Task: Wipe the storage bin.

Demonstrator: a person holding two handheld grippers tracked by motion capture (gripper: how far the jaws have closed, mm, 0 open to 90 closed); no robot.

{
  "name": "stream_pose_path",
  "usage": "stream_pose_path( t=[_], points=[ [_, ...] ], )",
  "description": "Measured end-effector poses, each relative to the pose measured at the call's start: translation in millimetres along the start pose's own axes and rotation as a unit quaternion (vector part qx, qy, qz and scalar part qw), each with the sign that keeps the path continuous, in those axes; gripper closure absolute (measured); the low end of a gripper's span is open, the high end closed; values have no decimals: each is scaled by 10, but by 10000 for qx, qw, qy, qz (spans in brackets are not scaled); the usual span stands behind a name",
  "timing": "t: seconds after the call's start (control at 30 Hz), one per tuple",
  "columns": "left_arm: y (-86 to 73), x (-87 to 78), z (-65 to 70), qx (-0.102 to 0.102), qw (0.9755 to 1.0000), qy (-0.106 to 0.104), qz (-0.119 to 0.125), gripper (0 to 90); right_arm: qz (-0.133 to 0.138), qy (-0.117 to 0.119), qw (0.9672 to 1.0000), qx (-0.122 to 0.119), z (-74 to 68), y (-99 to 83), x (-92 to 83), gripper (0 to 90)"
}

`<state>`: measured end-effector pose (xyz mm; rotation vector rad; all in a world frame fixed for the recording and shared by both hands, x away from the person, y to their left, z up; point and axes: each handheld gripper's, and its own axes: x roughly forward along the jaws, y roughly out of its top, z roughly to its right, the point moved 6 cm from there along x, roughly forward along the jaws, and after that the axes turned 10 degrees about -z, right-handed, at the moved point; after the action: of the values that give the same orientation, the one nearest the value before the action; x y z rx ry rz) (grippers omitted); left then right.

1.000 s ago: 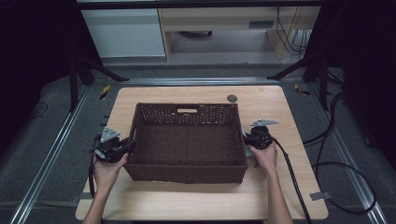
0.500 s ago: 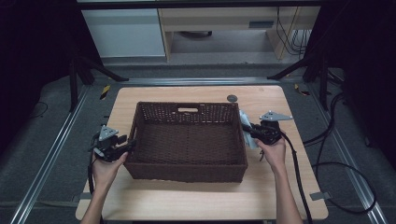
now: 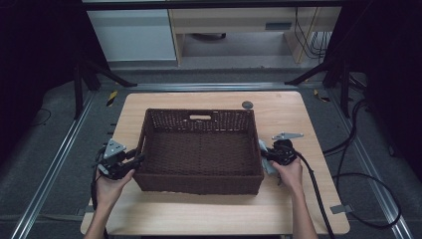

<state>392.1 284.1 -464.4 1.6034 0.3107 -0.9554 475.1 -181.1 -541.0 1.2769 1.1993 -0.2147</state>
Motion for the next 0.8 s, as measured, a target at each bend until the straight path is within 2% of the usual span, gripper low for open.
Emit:
stream_pose_path(
  t=[0.07, 0.17, 0.33, 0.43, 0.57, 0.8],
  points=[
    [0, 2, 3, -55, 10000, -26, -8, 651, 42, 32, 10000, -48, -38, 15, -32, 799],
    [0, 3, 3, -112, 9999, 10, -21, 675, 354, 100, 9993, -99, -91, 100, -152, 799],
    [24, 25, 0, -213, 9998, 28, 8, 691, 1003, 113, 9942, -358, -206, 296, -502, 799],
    [50, 51, 9, -246, 9997, 67, 6, 692, 1210, 98, 9917, -424, -216, 333, -659, 800],
    [98, 100, 24, -281, 9995, 112, 20, 691, 1042, 50, 9934, -488, -206, 280, -641, 800],
    [121, 120, 12, -205, 9997, 145, -6, 690, 295, 39, 9989, -371, -151, 56, -252, 799]
  ],
)
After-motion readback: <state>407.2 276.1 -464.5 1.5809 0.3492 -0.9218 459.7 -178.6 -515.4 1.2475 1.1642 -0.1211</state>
